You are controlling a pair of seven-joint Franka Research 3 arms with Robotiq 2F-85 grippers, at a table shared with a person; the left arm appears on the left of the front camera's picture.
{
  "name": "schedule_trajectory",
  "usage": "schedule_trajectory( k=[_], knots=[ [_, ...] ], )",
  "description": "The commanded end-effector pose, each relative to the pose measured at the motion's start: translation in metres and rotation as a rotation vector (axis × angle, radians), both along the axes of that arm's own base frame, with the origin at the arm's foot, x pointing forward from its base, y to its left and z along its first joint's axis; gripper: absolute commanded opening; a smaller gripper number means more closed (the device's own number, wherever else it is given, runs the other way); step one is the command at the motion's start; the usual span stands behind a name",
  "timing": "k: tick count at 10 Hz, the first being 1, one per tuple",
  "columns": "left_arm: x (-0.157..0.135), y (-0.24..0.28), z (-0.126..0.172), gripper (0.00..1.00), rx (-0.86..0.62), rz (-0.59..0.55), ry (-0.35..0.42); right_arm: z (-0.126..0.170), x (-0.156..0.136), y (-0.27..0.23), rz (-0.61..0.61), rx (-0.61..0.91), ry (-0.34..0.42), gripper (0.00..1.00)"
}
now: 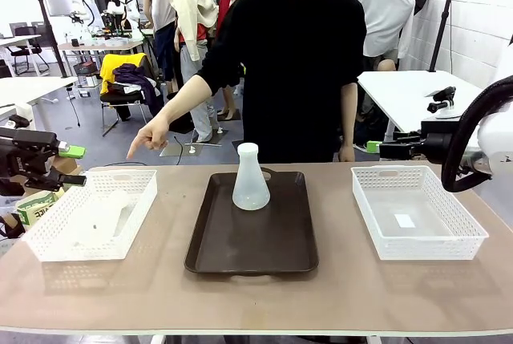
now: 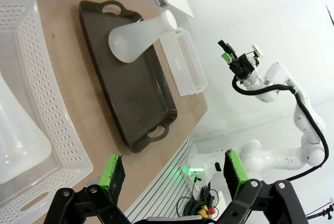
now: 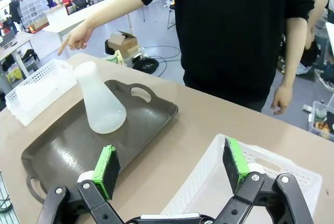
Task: Prepare the laboratory tools.
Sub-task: Pick up the Big flask that the person points to.
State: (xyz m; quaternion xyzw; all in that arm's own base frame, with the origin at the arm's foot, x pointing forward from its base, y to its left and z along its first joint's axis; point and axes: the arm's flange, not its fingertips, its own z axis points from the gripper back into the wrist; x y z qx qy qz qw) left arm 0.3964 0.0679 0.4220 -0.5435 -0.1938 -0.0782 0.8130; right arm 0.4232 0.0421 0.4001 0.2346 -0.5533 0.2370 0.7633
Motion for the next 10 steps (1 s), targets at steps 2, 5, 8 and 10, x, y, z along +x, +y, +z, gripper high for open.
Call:
schedule_trajectory(
  k=[2, 5, 8, 10],
  knots=[
    [0.000, 0.000, 0.000, 1.00, 0.000, 0.000, 0.000, -0.001, -0.001, 0.000, -0.002, 0.003, 0.016, 1.00],
    [0.033, -0.036, 0.025, 1.00, 0.288, 0.138, -0.014, -0.001, -0.001, 0.000, -0.002, 0.003, 0.016, 1.00],
    [0.061, -0.067, 0.042, 1.00, 0.681, 0.286, 0.038, -0.001, -0.001, 0.000, -0.002, 0.003, 0.016, 1.00],
    [0.086, -0.078, 0.028, 1.00, 0.950, 0.357, 0.209, -0.001, -0.001, 0.000, -0.002, 0.003, 0.016, 1.00]
  ],
)
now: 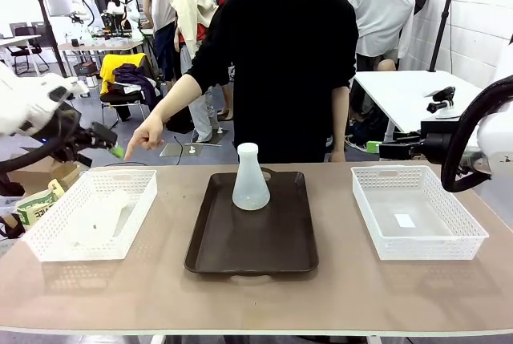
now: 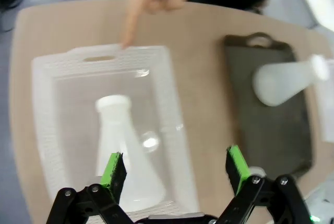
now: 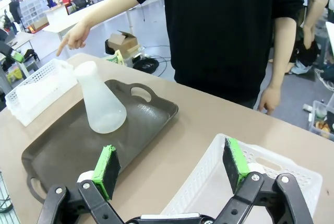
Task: Prepare the laboratory tools.
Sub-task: Pick up the Big flask that the person points to.
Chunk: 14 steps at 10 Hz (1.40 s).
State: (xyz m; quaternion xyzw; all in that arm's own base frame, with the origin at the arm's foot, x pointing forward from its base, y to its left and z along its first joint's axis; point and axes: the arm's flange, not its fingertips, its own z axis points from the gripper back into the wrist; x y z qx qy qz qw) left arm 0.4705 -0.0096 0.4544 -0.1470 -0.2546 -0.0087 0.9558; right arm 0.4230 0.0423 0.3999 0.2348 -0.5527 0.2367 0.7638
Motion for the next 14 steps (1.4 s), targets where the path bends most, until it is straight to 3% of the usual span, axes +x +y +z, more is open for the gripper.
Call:
schedule_trajectory(
  k=[1, 5, 12, 14],
  knots=[
    [0.022, -0.002, -0.012, 1.00, 0.160, 0.127, 0.291, -0.001, -0.001, 0.000, -0.002, 0.003, 0.014, 1.00],
    [0.046, -0.008, -0.030, 1.00, 0.278, 0.152, 0.389, -0.001, -0.001, 0.000, -0.002, 0.003, 0.014, 1.00],
    [0.082, -0.009, -0.059, 1.00, 0.339, 0.028, 0.381, -0.001, -0.001, 0.000, -0.002, 0.003, 0.014, 1.00],
    [0.101, -0.007, -0.072, 1.00, 0.324, 0.007, 0.414, -0.001, -0.001, 0.000, -0.002, 0.003, 0.014, 1.00]
  ],
)
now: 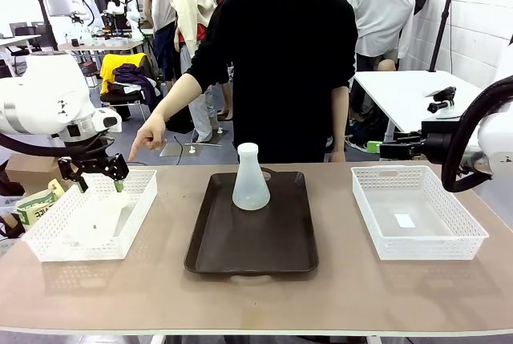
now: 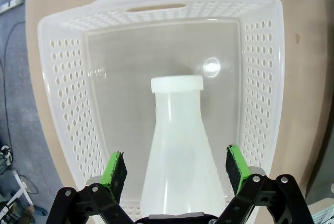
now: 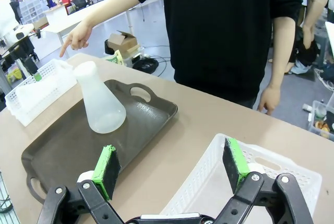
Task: Prepare the laboratory tools.
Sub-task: Pick up the Big flask that the person points to.
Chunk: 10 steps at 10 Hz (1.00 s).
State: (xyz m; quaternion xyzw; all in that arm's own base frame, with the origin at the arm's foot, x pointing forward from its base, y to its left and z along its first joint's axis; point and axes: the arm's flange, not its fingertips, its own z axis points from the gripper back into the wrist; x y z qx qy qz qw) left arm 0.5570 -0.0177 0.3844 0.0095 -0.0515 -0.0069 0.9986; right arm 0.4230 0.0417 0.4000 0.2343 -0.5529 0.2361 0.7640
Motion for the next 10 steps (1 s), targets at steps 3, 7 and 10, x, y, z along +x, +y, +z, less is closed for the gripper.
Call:
schedule_trajectory(
  k=[3, 7, 10],
  knots=[
    [0.032, 0.000, -0.020, 1.00, -0.022, -0.046, 0.035, -0.001, -0.001, 0.000, 0.000, 0.003, 0.014, 1.00],
    [0.042, 0.007, -0.034, 1.00, -0.071, -0.049, 0.044, -0.001, -0.001, 0.000, 0.000, 0.003, 0.014, 1.00],
    [0.046, 0.011, -0.044, 1.00, -0.075, -0.030, 0.064, -0.001, -0.001, 0.000, 0.000, 0.003, 0.014, 1.00]
  ],
)
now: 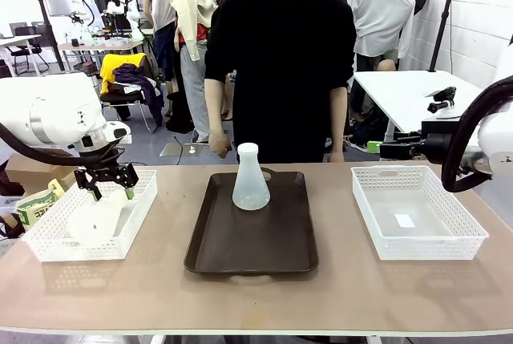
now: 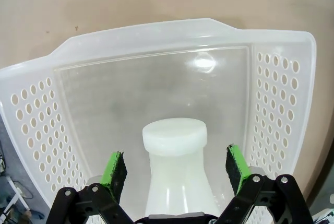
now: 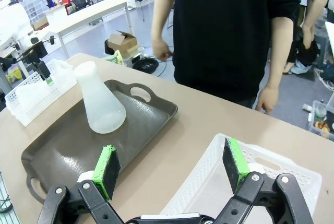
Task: Prepare the laboratory tools.
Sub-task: Pick up the Big flask that the person points to.
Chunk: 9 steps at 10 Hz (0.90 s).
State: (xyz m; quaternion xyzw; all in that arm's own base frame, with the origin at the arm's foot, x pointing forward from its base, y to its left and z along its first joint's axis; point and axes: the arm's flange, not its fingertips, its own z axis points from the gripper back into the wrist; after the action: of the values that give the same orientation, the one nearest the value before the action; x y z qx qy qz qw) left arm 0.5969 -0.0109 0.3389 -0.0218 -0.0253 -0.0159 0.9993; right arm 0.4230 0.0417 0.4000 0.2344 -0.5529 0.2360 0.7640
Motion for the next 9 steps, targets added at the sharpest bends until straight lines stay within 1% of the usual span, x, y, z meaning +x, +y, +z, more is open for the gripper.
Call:
schedule_trajectory(
  k=[1, 2, 3, 8, 9],
  knots=[
    [0.008, 0.005, 0.001, 1.00, -0.011, -0.004, 0.011, -0.001, -0.001, 0.000, 0.000, 0.003, 0.014, 1.00],
    [0.010, 0.005, -0.001, 1.00, -0.002, -0.002, 0.007, -0.001, -0.001, 0.000, 0.000, 0.003, 0.014, 1.00],
    [0.009, 0.004, -0.002, 0.94, 0.016, -0.011, -0.002, -0.001, -0.001, 0.000, 0.000, 0.003, 0.014, 1.00],
    [0.007, -0.008, -0.015, 0.06, 0.072, -0.016, -0.017, -0.001, -0.001, 0.000, 0.000, 0.003, 0.014, 1.00],
    [0.007, -0.009, -0.016, 0.00, 0.083, -0.014, -0.020, -0.001, -0.001, 0.000, 0.000, 0.003, 0.014, 1.00]
  ],
)
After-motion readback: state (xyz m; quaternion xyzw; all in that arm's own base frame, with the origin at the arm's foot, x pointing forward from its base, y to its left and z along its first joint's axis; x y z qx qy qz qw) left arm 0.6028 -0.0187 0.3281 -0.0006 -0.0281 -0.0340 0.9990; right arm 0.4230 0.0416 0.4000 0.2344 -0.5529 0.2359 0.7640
